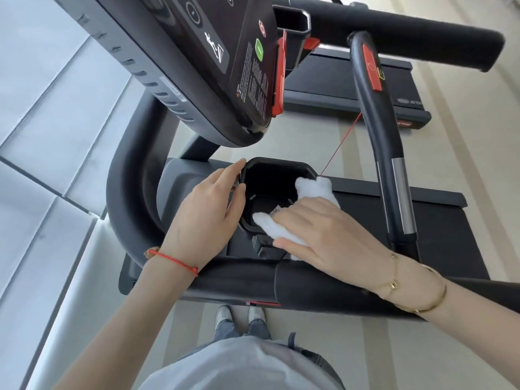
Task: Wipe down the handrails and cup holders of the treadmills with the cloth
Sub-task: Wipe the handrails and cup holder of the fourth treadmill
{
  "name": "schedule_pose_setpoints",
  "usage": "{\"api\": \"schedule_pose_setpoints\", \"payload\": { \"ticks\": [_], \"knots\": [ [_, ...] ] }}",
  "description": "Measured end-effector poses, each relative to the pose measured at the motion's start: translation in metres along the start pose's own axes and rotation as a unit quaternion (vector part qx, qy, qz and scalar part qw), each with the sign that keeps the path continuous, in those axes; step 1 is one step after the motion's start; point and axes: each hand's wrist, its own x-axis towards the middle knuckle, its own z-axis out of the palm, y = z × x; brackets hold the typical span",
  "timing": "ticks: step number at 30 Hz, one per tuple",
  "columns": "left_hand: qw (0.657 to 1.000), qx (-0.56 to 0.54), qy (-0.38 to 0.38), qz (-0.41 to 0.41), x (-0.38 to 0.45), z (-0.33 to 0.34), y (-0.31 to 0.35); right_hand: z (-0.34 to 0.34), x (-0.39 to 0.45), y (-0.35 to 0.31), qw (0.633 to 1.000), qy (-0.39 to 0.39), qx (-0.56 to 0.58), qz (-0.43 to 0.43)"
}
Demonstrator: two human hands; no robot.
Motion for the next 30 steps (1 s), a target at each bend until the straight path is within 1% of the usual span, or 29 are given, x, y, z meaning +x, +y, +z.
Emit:
{"api": "schedule_pose_setpoints", "payload": {
  "ticks": [2, 4, 8, 9, 10, 11, 12, 14, 15, 17, 19, 21, 23, 27, 28, 30],
  "knots": [
    [1.000, 0.001, 0.002, 0.001, -0.001, 0.001, 0.000, -0.002, -0.011, 0.002, 0.999, 0.014, 0.018, 0.032],
    [1.000, 0.000, 0.003, 0.002, -0.001, 0.001, -0.001, -0.003, -0.017, 0.004, 0.994, 0.057, 0.010, 0.088],
    [1.000, 0.003, 0.004, 0.003, -0.001, 0.003, -0.002, -0.010, -0.016, 0.017, 0.958, 0.188, 0.038, 0.211],
    [1.000, 0.004, 0.006, 0.005, -0.001, 0.003, -0.003, -0.010, -0.010, 0.019, 0.950, 0.209, 0.037, 0.230],
    [1.000, 0.005, 0.009, 0.007, -0.001, 0.004, -0.003, -0.009, -0.003, 0.019, 0.946, 0.215, 0.033, 0.241],
    [1.000, 0.005, 0.010, 0.008, -0.001, 0.004, -0.003, -0.005, 0.005, 0.019, 0.948, 0.199, 0.040, 0.247],
    [1.000, 0.005, 0.010, 0.010, -0.002, 0.004, -0.003, -0.001, 0.012, 0.019, 0.952, 0.162, 0.065, 0.251],
    [1.000, 0.004, 0.009, 0.011, -0.002, 0.004, -0.003, 0.008, 0.020, 0.021, 0.953, 0.069, 0.155, 0.250],
    [1.000, 0.004, 0.008, 0.010, -0.002, 0.004, -0.003, 0.010, 0.023, 0.024, 0.949, 0.037, 0.196, 0.243],
    [1.000, 0.003, 0.005, 0.008, -0.002, 0.004, -0.002, 0.008, 0.031, 0.034, 0.948, 0.012, 0.229, 0.219],
    [1.000, 0.002, -0.001, 0.003, -0.001, 0.004, -0.002, 0.002, 0.050, 0.045, 0.954, -0.007, 0.227, 0.197],
    [1.000, 0.003, -0.002, -0.001, -0.001, 0.003, -0.001, -0.003, 0.071, 0.054, 0.948, -0.047, 0.253, 0.187],
    [1.000, 0.001, -0.004, -0.001, -0.001, 0.002, -0.001, -0.002, 0.076, 0.060, 0.940, -0.056, 0.285, 0.182],
    [1.000, -0.006, 0.001, -0.011, -0.002, 0.002, 0.002, 0.005, 0.043, 0.072, 0.917, -0.010, 0.329, 0.225],
    [1.000, -0.005, 0.002, -0.013, -0.002, 0.002, 0.002, 0.006, 0.040, 0.074, 0.917, -0.008, 0.333, 0.220],
    [1.000, -0.003, 0.003, -0.016, -0.001, 0.002, 0.002, 0.006, 0.053, 0.074, 0.932, -0.023, 0.307, 0.194]
  ]
}}
